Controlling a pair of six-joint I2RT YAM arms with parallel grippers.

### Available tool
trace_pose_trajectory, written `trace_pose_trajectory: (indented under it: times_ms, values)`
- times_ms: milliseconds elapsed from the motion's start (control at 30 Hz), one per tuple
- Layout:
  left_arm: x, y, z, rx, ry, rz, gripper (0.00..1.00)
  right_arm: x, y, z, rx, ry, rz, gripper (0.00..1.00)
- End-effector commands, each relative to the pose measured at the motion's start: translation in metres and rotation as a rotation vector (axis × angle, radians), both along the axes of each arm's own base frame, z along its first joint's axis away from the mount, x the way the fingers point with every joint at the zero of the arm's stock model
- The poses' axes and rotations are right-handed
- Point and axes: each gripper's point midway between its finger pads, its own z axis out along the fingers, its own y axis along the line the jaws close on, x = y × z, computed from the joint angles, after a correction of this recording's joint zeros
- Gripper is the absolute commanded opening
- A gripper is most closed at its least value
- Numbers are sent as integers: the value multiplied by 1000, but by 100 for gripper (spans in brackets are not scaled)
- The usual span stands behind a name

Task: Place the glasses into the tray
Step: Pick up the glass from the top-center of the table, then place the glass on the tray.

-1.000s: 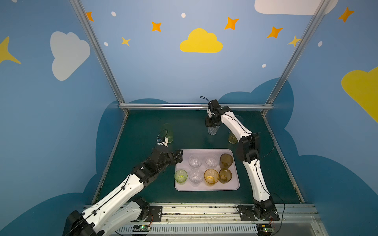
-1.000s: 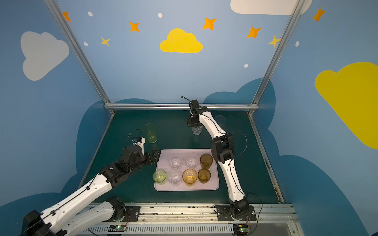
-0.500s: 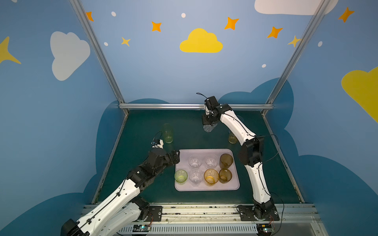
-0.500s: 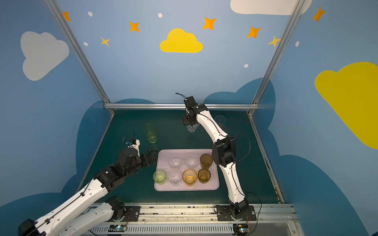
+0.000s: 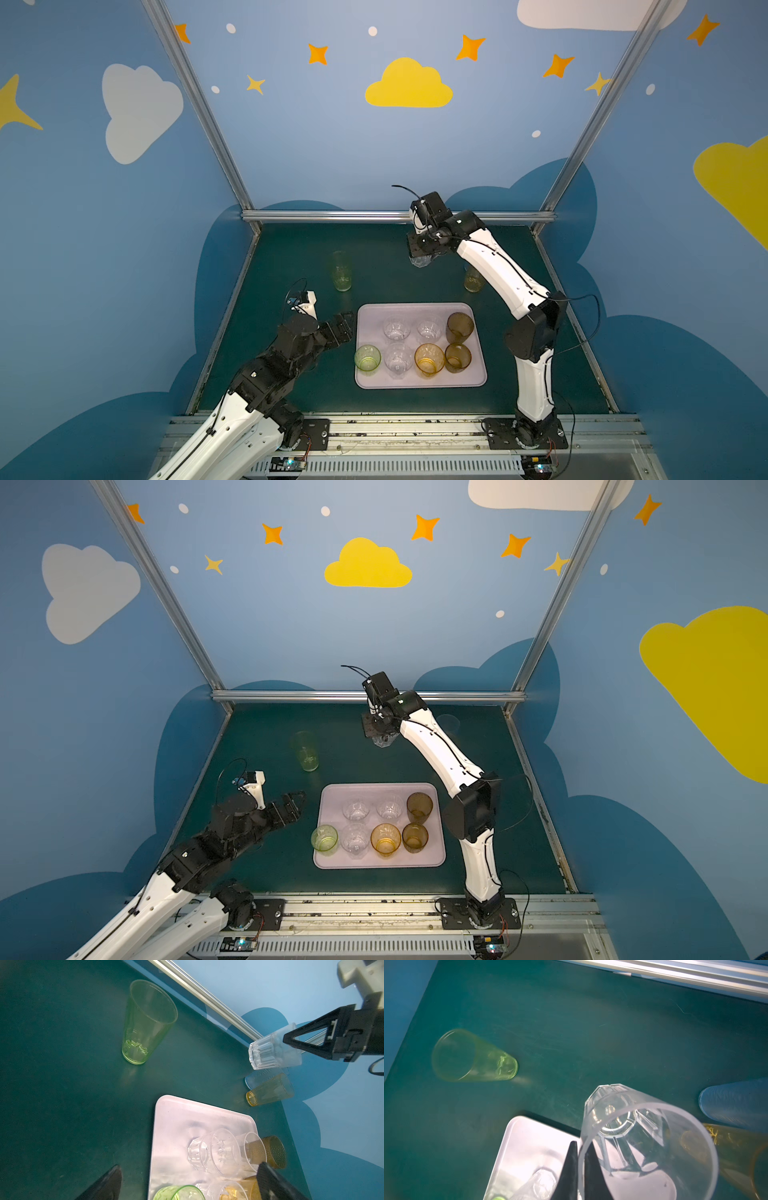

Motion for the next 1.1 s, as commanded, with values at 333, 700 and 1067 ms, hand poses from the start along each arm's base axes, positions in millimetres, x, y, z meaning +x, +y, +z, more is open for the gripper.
trace_pose_trajectory:
  times_ms: [333, 700, 1067]
  values:
    - [-21, 4, -1, -20, 109, -7, 100, -87, 40, 28, 62, 14, 151, 0]
    - [-43, 15, -18, -24, 207, 9, 100, -135, 86, 1, 41, 69, 242, 0]
    - [-57, 36, -14, -55, 156, 77, 100, -156, 132, -35, 53, 172, 312, 0]
